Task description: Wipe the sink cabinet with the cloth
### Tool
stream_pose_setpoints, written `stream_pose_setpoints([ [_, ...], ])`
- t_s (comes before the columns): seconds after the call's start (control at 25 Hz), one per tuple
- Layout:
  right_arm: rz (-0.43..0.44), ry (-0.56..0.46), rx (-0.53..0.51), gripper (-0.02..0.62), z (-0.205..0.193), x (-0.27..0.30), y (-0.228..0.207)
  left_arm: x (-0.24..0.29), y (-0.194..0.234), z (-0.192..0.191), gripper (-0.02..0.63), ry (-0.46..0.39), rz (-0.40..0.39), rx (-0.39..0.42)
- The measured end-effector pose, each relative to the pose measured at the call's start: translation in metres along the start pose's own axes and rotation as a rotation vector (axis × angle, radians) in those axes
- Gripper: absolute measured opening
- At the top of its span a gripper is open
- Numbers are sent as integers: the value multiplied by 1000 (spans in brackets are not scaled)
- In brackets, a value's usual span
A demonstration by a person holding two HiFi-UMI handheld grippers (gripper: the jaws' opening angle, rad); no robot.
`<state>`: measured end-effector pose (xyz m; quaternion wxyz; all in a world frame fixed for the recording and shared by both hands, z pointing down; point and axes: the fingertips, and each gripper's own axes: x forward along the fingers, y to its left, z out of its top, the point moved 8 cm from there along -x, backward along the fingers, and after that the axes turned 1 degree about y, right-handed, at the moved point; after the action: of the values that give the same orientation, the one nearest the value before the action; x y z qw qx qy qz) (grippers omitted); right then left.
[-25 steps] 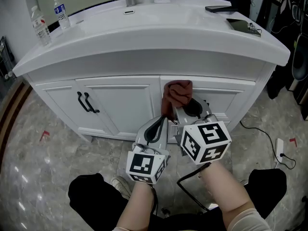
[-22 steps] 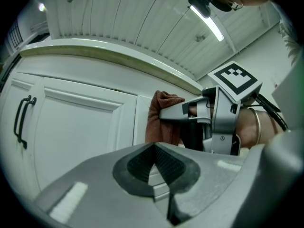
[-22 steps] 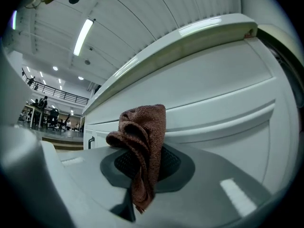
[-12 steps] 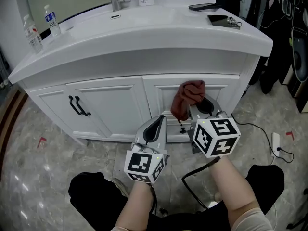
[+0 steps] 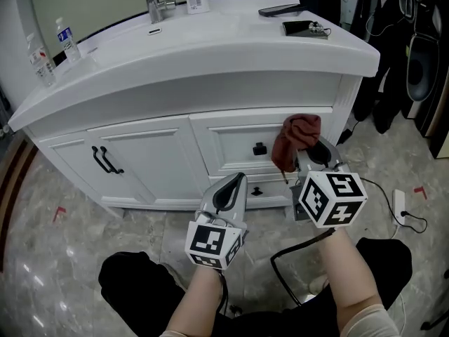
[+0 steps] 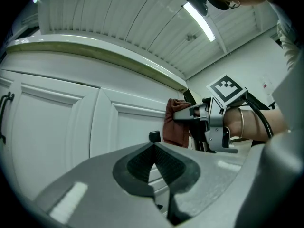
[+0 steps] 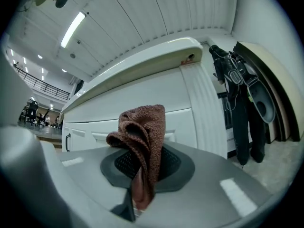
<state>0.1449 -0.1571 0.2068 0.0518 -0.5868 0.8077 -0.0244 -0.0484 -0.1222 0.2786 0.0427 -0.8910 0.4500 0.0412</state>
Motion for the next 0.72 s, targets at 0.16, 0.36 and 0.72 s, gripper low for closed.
stream_pose_setpoints([
  [0.16, -54, -18, 20, 80, 3, -11, -19, 5, -7, 0, 2, -8, -10, -15],
  [0.36, -118, -46, 51, 80, 8, -24, -38, 11, -15, -5, 2, 5, -31, -21],
  [0.72, 70, -26, 132, 80, -8, -13, 19, -11, 8, -7, 2, 20, 49, -14],
])
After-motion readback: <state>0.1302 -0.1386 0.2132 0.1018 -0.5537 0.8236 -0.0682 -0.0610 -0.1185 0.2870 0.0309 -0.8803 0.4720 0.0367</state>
